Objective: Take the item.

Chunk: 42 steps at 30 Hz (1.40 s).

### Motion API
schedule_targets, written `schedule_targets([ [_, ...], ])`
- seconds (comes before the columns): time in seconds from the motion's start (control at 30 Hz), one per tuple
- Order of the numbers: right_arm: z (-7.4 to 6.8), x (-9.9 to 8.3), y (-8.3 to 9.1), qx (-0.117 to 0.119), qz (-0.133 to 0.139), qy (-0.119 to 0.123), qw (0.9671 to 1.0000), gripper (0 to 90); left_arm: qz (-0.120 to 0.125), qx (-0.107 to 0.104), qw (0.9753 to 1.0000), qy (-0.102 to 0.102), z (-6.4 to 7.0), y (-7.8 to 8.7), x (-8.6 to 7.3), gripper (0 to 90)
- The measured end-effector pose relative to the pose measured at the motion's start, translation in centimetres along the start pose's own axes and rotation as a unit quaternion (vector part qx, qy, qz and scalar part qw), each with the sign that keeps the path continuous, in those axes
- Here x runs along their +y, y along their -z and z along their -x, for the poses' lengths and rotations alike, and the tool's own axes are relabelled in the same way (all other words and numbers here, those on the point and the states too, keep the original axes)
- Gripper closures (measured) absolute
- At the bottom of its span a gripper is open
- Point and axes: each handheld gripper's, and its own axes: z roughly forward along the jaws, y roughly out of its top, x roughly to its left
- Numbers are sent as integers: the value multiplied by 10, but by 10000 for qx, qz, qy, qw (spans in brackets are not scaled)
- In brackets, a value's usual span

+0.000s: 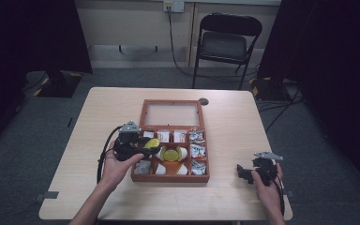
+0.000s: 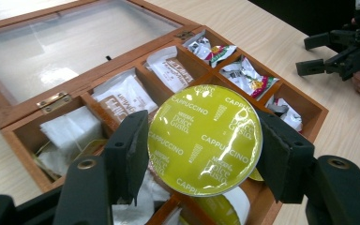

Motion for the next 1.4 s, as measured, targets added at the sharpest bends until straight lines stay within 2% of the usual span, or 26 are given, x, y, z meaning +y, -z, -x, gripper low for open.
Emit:
schedule_targets([
  [0.3, 0, 0, 0, 1, 0, -1, 10000, 0, 79, 67, 9999, 66, -7, 8, 1, 395],
  [0.37, 0, 0, 0, 1, 0, -1, 10000, 0, 175, 104, 9997, 148, -10, 12, 2, 395],
  [0.67, 0, 0, 0, 1, 0, -1, 10000, 0, 263, 195, 9991, 253, -19, 21, 2, 395],
  [0.9, 0, 0, 0, 0, 0, -1, 10000, 0, 264, 417, 9985, 227, -28, 28, 1, 395],
  [1.07, 0, 0, 0, 1, 0, -2, 10000, 0, 330, 479, 9978, 307, -36, 36, 1, 395],
  [1.27, 0, 0, 0, 0, 0, -2, 10000, 0, 415, 658, 9963, 357, -45, 47, 1, 395],
  [1.4, 0, 0, 0, 0, 0, -1, 10000, 0, 374, 746, 9955, 443, -52, 51, -2, 396],
])
